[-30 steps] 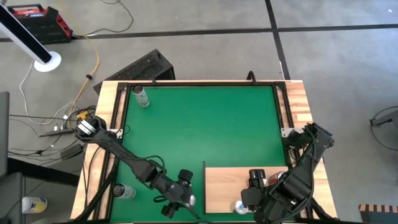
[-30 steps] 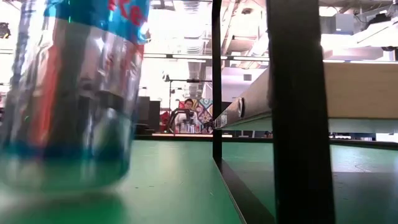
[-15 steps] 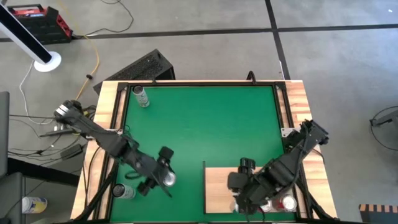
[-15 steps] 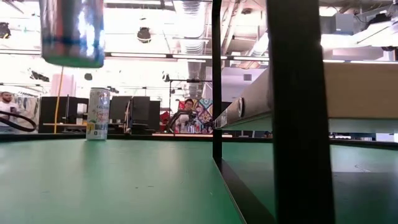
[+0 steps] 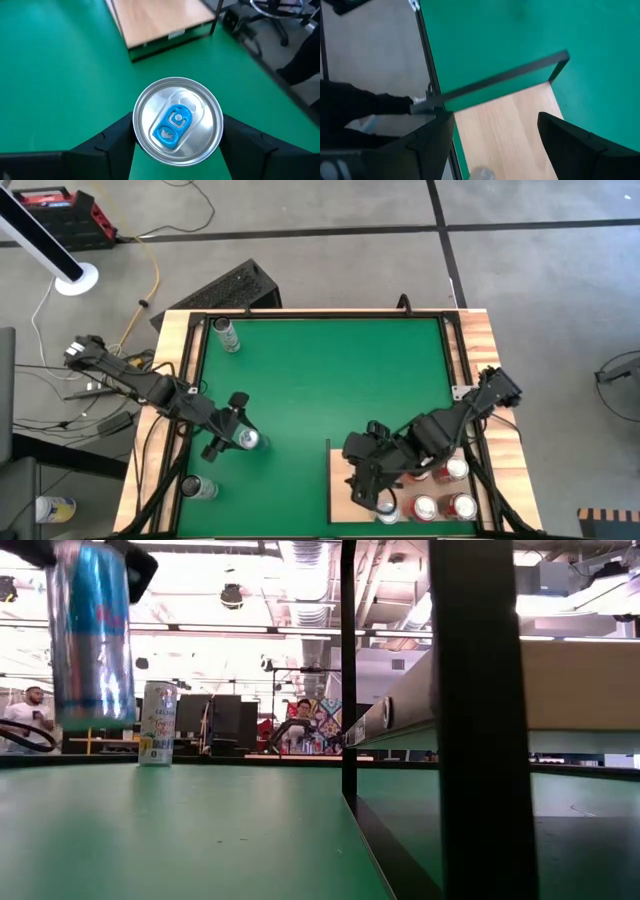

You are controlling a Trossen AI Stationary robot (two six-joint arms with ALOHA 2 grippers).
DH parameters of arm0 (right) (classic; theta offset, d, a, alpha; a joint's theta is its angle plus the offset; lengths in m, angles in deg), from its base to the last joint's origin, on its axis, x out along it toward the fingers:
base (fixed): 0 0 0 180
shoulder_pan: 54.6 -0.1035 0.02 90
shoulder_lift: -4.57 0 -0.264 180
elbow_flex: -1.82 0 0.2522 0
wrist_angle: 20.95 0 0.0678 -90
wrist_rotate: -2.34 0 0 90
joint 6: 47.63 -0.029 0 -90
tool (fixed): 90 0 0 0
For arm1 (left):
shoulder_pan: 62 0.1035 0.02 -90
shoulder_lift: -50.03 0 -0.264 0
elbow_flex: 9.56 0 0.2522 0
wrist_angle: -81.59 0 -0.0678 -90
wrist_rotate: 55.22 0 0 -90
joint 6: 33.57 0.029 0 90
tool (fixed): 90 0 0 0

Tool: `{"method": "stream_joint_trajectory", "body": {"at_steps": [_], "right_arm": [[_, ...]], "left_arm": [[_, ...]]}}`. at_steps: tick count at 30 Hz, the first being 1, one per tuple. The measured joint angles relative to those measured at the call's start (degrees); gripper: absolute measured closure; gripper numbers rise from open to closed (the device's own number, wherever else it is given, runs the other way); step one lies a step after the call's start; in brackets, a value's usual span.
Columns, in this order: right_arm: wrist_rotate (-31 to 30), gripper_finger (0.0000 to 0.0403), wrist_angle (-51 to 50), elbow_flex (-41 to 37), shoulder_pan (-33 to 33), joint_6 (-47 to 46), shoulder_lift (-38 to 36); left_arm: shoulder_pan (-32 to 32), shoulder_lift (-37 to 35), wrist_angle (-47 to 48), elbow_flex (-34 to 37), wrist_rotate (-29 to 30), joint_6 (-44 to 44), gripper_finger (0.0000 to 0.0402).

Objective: Place canned beverage on shelf
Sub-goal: Put the blue soda can on the shelf aligned with the other blue soda can

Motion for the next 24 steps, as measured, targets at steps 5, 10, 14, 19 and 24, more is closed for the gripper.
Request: {"method": "stream_joint_trajectory", "body": {"at_steps": [5,10,14,19,24], "right_arm": [[0.12,0.0091,1.4,0.0,1.81,0.0,0.0],[0.44,0.0091,2.22,0.0,2.61,0.02,0.0],[0.78,0.0091,2.44,0.0,2.59,0.17,0.0],[1.34,0.0091,2.35,0.0,2.57,1.66,0.0],[3.04,0.0091,1.88,0.0,2.57,4.01,0.0]], "left_arm": [[0.1,-2.31,-0.11,3.82,-0.05,-0.89,0.0171],[0.1,-2.13,-0.49,5.75,-1.99,-1.75,0.017],[0.07,-2.13,-0.93,6.82,-2.12,-3.65,0.017],[0.1,-2.1,-0.96,7.11,-1.85,-7.05,0.0168],[0.08,-2.1,-0.74,7.11,-1.41,-8.89,0.0156]]}}
